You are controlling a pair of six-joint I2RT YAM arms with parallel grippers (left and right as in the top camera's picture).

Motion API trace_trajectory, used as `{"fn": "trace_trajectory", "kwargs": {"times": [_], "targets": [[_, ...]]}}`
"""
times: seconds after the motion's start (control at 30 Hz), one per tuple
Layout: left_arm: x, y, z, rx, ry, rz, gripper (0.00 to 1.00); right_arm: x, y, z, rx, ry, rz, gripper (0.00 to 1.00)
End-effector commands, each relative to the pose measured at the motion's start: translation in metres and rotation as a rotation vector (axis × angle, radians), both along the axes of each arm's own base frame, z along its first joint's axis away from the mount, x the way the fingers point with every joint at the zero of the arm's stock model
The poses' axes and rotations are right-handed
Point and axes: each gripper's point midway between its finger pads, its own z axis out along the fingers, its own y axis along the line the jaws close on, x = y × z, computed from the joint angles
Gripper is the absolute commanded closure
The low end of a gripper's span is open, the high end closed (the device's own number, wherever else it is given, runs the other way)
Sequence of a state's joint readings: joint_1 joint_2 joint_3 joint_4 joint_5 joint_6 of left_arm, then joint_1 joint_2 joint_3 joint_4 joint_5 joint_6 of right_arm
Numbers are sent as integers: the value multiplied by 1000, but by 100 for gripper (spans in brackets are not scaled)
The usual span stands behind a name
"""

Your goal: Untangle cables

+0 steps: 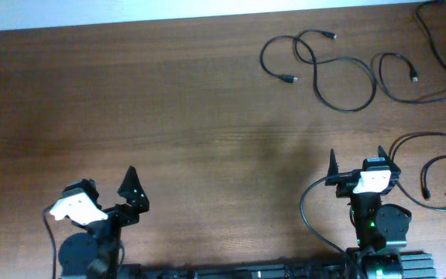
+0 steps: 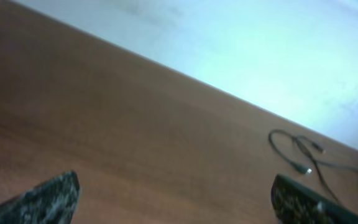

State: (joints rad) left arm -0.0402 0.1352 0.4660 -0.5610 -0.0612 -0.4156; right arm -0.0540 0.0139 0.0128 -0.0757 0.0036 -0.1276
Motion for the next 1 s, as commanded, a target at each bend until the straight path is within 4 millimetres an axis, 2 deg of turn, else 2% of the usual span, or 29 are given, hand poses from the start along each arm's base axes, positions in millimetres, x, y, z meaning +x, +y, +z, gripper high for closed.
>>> {"fn": "trace_trajectory", "kwargs": {"times": [0.0, 0.13, 0.3, 0.4, 0.47, 0.97], "targets": [[11, -1, -29, 4, -50, 0, 2, 0, -3, -3, 4, 4, -15, 1], [26, 1, -52, 89, -120, -4, 1, 0, -3, -3, 4, 4, -15, 1], [36, 6, -72, 143, -152, 12, 1, 0, -3, -3, 4, 4, -15, 1], [36, -4, -74, 311, -145, -76, 1, 0, -3, -3, 4, 4, -15, 1], [36, -6, -74, 349, -145, -90, 1, 0, -3, -3, 4, 4, -15, 1], [36, -5, -73, 377, -147, -93, 1, 0, -3, -3, 4, 4, -15, 1]]}}
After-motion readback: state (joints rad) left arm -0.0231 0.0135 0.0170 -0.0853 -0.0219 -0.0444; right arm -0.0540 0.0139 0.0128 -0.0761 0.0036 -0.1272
